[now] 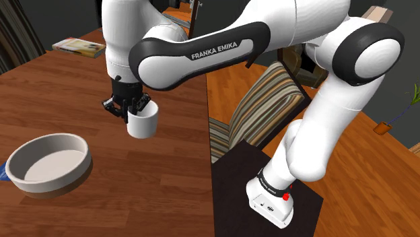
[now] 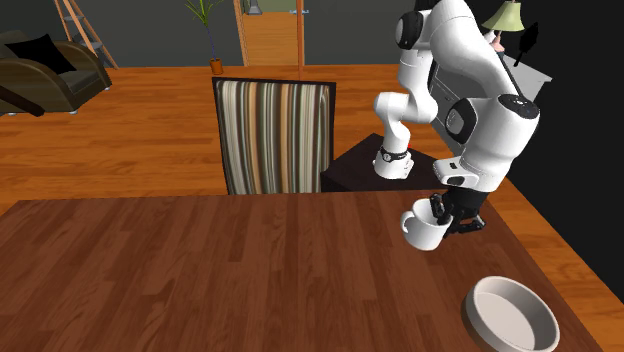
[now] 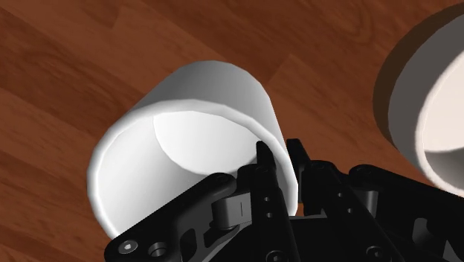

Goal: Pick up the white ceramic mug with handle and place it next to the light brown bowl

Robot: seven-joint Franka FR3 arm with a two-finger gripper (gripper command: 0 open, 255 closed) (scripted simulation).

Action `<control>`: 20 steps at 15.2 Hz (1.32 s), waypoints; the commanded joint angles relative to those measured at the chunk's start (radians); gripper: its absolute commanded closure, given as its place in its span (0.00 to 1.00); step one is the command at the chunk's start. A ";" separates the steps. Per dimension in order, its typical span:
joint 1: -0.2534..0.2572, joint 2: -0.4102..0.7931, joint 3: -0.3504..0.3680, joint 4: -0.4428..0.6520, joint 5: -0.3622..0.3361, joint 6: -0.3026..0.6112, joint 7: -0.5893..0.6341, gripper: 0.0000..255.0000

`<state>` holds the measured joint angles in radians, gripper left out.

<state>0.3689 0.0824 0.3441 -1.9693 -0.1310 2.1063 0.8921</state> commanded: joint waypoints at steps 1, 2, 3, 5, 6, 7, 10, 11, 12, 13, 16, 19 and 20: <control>0.000 0.010 -0.001 -0.015 -0.006 0.025 0.005 1.00; 0.001 0.015 -0.001 -0.023 -0.009 0.037 0.008 1.00; 0.001 0.020 -0.001 -0.031 -0.012 0.050 0.011 1.00; 0.001 0.031 -0.002 -0.045 -0.019 0.074 0.017 1.00; 0.002 0.037 -0.003 -0.052 -0.023 0.087 0.020 1.00; 0.002 0.043 -0.003 -0.059 -0.026 0.099 0.023 1.00; 0.004 0.062 -0.005 -0.078 -0.039 0.135 0.034 1.00; 0.004 0.069 -0.006 -0.084 -0.043 0.147 0.037 1.00; 0.005 0.076 -0.007 -0.089 -0.047 0.159 0.041 1.00; 0.006 0.083 -0.008 -0.095 -0.052 0.170 0.045 1.00; 0.006 0.089 -0.009 -0.099 -0.056 0.180 0.048 1.00; 0.006 0.089 -0.009 -0.099 -0.056 0.180 0.048 1.00; 0.006 0.089 -0.009 -0.099 -0.056 0.180 0.048 1.00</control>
<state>0.3752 0.1717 0.3352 -2.0683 -0.1868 2.2863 0.9404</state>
